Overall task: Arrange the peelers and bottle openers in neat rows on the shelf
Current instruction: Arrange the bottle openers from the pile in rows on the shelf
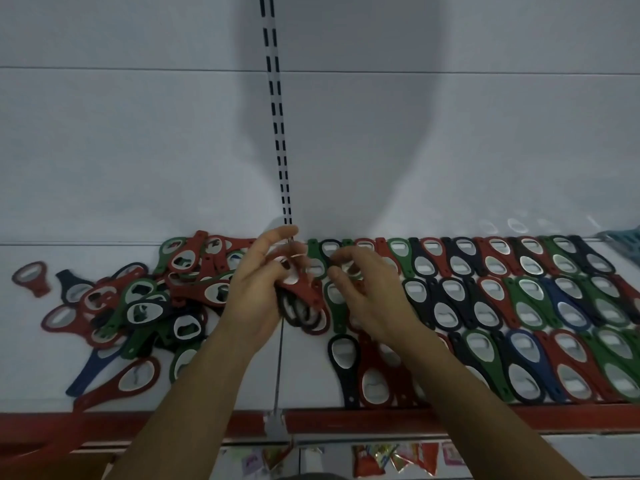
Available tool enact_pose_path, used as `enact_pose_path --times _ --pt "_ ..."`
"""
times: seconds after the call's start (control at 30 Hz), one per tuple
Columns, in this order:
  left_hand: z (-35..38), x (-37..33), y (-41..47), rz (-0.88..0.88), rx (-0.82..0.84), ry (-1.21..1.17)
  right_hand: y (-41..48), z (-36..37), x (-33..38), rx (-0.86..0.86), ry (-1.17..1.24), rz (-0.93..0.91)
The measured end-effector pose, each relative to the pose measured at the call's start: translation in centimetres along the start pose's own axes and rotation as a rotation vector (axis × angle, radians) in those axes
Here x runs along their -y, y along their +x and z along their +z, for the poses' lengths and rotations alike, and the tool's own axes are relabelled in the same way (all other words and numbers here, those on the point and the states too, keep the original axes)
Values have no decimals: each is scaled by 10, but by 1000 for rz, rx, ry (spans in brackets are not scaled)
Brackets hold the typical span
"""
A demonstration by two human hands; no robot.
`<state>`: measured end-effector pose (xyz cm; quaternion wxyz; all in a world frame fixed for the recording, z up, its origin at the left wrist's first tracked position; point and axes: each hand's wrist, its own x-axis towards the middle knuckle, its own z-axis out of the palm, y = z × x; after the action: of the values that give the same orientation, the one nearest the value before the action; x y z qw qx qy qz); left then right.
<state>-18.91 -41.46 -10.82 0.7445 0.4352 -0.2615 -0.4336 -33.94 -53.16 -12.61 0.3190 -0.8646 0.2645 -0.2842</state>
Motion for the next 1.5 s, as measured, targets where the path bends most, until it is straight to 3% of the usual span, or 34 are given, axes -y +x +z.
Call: enact_pose_path --times 0.1,0.27,0.43,0.6,0.73,0.8,0.93,1.1,1.3,1.5 --pt "8 8 -8 3 17 -151 0 2 23 109 408 123" --pt "8 23 -17 51 -288 136 -2 9 27 62 334 135" --pt "-12 13 -24 113 -335 296 -2 4 26 1 442 144" --pt "-38 -5 -29 86 -194 495 0 -13 22 428 261 54" --pt "-40 -18 -38 160 66 1088 -7 -2 27 596 20 -55" --pt "-38 -19 -45 218 181 1282 -11 3 27 573 -52 -108" --pt "-47 -12 -57 209 340 1376 -19 10 23 434 -139 -150" --pt "-51 11 -65 160 496 1483 -32 9 7 10 -260 24" --pt "-45 18 -71 153 558 1547 -52 24 -9 182 -581 146" --pt "-42 20 -72 186 555 1544 -52 29 -10 147 -637 123"
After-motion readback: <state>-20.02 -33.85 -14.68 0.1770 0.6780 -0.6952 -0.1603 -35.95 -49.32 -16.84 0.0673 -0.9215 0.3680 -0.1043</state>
